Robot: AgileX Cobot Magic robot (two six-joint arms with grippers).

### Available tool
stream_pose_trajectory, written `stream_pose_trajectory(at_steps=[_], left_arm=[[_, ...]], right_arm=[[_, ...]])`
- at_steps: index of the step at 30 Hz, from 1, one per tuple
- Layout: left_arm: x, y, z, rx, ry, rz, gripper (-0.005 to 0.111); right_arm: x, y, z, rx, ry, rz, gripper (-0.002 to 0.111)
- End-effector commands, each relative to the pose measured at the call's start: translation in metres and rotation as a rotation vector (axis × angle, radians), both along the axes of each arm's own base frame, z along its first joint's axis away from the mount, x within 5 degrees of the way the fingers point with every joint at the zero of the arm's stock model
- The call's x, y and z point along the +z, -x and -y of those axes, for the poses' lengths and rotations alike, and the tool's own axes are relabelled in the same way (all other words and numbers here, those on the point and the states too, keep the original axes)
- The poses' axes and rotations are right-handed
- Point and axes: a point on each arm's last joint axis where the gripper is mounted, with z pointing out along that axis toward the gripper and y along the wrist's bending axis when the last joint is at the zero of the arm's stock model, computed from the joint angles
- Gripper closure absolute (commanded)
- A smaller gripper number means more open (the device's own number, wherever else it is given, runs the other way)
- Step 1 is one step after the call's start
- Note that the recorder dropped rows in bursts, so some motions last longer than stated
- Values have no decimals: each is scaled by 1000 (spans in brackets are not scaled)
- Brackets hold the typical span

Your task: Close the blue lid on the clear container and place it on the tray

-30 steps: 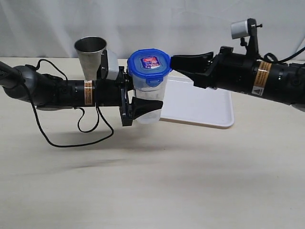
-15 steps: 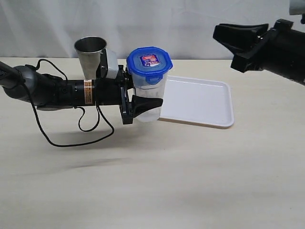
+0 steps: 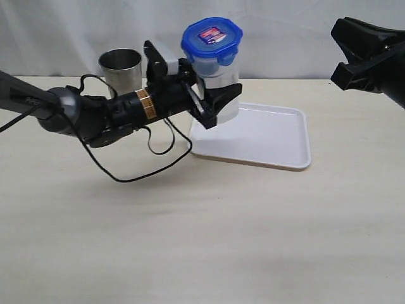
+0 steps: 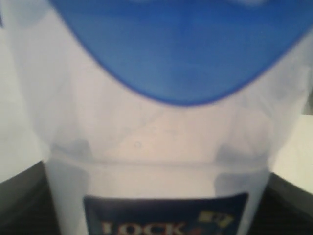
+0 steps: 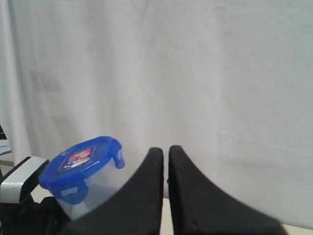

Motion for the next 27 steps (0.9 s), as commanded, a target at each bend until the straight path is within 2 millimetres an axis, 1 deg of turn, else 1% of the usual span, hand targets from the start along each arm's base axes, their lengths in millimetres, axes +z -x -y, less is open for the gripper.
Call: stream_pose_trajectory(at_steps=[1, 2, 5, 6, 7, 9, 10, 12, 13, 15, 21, 23, 27], left_arm=[[16, -17, 28, 103, -117, -50, 107], [17, -20, 31, 114, -122, -71, 107], [18, -29, 35, 109, -52, -136, 107], [14, -35, 36, 113, -20, -178, 107], [10, -38, 36, 115, -16, -186, 107], [-6, -44, 39, 117, -30, -196, 107], [-19, -48, 41, 119, -41, -208, 107], [-31, -53, 40, 142, -49, -231, 107], [-36, -57, 39, 163, -71, -241, 107], [-36, -59, 37, 172, -75, -240, 107], [-38, -58, 38, 161, -71, -265, 107], [-39, -56, 39, 136, -96, -259, 107], [-47, -46, 40, 63, -122, -253, 107]], right_arm=[[-2, 0, 1, -10, 7, 1, 104], [-2, 0, 1, -10, 7, 1, 104], [-3, -1, 2, -17, 13, -13, 104], [-4, -1, 2, -18, 13, -15, 104], [-4, -1, 2, -18, 13, -15, 104], [-4, -1, 2, -18, 13, -15, 104], [-4, -1, 2, -18, 13, -15, 104], [-3, -1, 2, -17, 13, -13, 104], [-3, -1, 2, -17, 13, -13, 104], [-3, -1, 2, -22, 6, -14, 104], [-3, -1, 3, -25, 2, -14, 104], [-3, -1, 3, -25, 2, -14, 104], [-3, -1, 3, -25, 2, -14, 104]])
